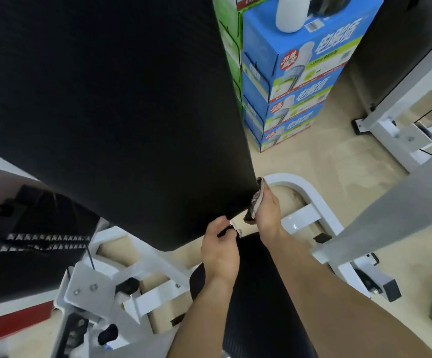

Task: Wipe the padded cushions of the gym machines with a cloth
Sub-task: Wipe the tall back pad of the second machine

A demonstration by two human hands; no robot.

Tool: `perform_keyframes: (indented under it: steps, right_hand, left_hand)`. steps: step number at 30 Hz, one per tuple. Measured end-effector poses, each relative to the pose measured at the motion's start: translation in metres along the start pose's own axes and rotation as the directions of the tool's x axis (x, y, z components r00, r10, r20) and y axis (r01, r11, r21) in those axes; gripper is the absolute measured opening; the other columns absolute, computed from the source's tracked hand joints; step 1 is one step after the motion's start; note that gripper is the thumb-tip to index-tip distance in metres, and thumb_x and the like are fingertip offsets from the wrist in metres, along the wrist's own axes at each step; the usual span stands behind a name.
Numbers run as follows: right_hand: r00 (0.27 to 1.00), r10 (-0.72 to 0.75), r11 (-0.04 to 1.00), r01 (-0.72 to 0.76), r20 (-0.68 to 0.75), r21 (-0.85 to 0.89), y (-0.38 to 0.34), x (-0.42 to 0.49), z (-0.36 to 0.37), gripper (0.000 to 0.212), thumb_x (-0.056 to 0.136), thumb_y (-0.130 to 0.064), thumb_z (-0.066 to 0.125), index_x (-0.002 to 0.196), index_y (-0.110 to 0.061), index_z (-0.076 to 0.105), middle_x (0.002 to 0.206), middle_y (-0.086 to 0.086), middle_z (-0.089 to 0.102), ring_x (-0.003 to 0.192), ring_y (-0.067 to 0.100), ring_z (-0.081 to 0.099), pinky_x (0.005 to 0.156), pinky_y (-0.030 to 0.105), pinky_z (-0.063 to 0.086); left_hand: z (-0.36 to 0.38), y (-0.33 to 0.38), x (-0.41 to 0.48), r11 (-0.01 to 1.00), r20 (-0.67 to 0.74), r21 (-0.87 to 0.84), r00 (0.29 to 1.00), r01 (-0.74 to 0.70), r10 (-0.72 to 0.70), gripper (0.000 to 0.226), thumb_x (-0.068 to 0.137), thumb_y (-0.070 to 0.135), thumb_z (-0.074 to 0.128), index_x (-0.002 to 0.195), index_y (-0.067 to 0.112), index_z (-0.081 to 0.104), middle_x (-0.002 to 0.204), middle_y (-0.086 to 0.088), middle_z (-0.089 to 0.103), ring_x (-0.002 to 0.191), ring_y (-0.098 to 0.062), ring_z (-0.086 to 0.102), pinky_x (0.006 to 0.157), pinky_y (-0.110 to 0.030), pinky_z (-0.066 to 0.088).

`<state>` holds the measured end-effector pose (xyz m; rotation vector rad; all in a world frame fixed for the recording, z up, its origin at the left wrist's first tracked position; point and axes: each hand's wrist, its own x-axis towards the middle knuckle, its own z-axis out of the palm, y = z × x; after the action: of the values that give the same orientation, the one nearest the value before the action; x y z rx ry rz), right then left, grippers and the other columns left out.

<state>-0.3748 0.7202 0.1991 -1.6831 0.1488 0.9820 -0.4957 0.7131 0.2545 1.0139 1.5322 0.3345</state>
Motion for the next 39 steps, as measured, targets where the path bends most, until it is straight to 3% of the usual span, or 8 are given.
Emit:
perform_keyframes:
  steps: [4, 7, 9, 13, 21, 27, 34, 39]
  right_hand:
    - [0.973, 0.230, 0.942, -0.220, -0.010, 0.254, 0.021, -0.006, 0.015, 0.031, 0.107, -0.029, 0.041, 0.083, -0.016, 0.056, 0.071, 0.005, 0.056, 0.063, 0.021, 0.056, 0.047, 0.023, 0.052]
    - [0.964, 0.262, 0.856, -0.251, 0.040, 0.452, 0.031, -0.010, 0.024, 0.043, 0.109, -0.035, 0.035, 0.090, -0.007, 0.061, 0.087, 0.011, 0.062, 0.075, 0.020, 0.057, 0.067, 0.026, 0.058]
    - [0.973, 0.220, 0.866, -0.230, 0.075, 0.444, 0.038, -0.014, 0.025, 0.056, 0.109, -0.034, 0.033, 0.072, 0.004, 0.050, 0.074, 0.008, 0.054, 0.066, 0.019, 0.053, 0.065, 0.028, 0.053]
    - [0.977, 0.147, 0.894, -0.199, 0.156, 0.402, 0.054, -0.031, 0.034, 0.058, 0.105, -0.023, 0.032, 0.049, -0.015, 0.043, 0.051, 0.004, 0.045, 0.049, 0.016, 0.046, 0.059, 0.028, 0.048]
    - [0.960, 0.279, 0.875, -0.261, 0.015, 0.407, 0.066, -0.048, 0.062, 0.036, 0.103, -0.018, 0.036, 0.072, -0.020, 0.055, 0.057, -0.004, 0.060, 0.061, 0.017, 0.056, 0.065, 0.032, 0.052]
    - [0.953, 0.301, 0.891, -0.270, -0.029, 0.366, 0.067, -0.058, 0.074, 0.036, 0.105, -0.039, 0.036, 0.108, -0.021, 0.068, 0.107, 0.004, 0.070, 0.097, 0.021, 0.067, 0.077, 0.034, 0.053]
    - [0.942, 0.325, 0.904, -0.283, -0.087, 0.320, 0.032, -0.059, 0.041, 0.027, 0.100, -0.022, 0.050, 0.084, -0.011, 0.068, 0.070, 0.005, 0.069, 0.064, 0.021, 0.067, 0.066, 0.034, 0.057]
    - [0.938, 0.345, 0.884, -0.308, -0.046, 0.353, 0.052, -0.076, 0.058, 0.033, 0.099, -0.030, 0.051, 0.078, -0.012, 0.069, 0.061, 0.002, 0.071, 0.062, 0.020, 0.069, 0.065, 0.033, 0.055]
  left_hand:
    - [-0.014, -0.011, 0.010, 0.943, -0.031, -0.279, 0.979, 0.184, -0.201, 0.028, 0.101, 0.008, 0.052, 0.127, 0.013, 0.062, 0.120, -0.005, 0.067, 0.106, -0.020, 0.066, 0.093, -0.037, 0.054]
    - [-0.029, -0.017, 0.019, 0.872, -0.021, -0.405, 0.951, 0.274, -0.309, 0.028, 0.100, 0.007, 0.050, 0.124, 0.006, 0.064, 0.120, -0.008, 0.068, 0.109, -0.022, 0.066, 0.089, -0.033, 0.053]
    - [-0.038, -0.023, 0.025, 0.827, -0.016, -0.457, 0.927, 0.327, -0.375, 0.021, 0.099, 0.008, 0.051, 0.111, 0.008, 0.067, 0.114, -0.006, 0.070, 0.112, -0.022, 0.064, 0.092, -0.033, 0.049]
    - [-0.053, -0.034, 0.032, 0.733, 0.032, -0.553, 0.889, 0.396, -0.456, 0.025, 0.099, 0.018, 0.051, 0.119, 0.011, 0.065, 0.117, -0.005, 0.072, 0.112, -0.019, 0.064, 0.099, -0.035, 0.048]
    - [-0.078, -0.042, 0.038, 0.671, 0.095, -0.628, 0.895, 0.394, -0.436, 0.034, 0.104, 0.021, 0.042, 0.130, 0.011, 0.061, 0.123, -0.004, 0.071, 0.107, -0.017, 0.065, 0.098, -0.035, 0.047]
    - [-0.072, -0.038, 0.039, 0.639, 0.124, -0.666, 0.902, 0.385, -0.414, 0.033, 0.103, 0.024, 0.046, 0.127, 0.010, 0.063, 0.117, -0.004, 0.072, 0.117, -0.022, 0.063, 0.105, -0.039, 0.045]
    - [-0.046, -0.035, 0.029, 0.687, 0.345, -0.559, 0.884, 0.464, -0.316, 0.024, 0.101, 0.024, 0.052, 0.115, 0.020, 0.071, 0.114, 0.002, 0.075, 0.115, -0.019, 0.065, 0.110, -0.042, 0.045]
    - [-0.056, -0.050, 0.028, 0.687, 0.306, -0.561, 0.887, 0.462, -0.346, 0.027, 0.099, 0.024, 0.055, 0.118, 0.015, 0.072, 0.114, -0.007, 0.076, 0.113, -0.022, 0.068, 0.105, -0.042, 0.052]
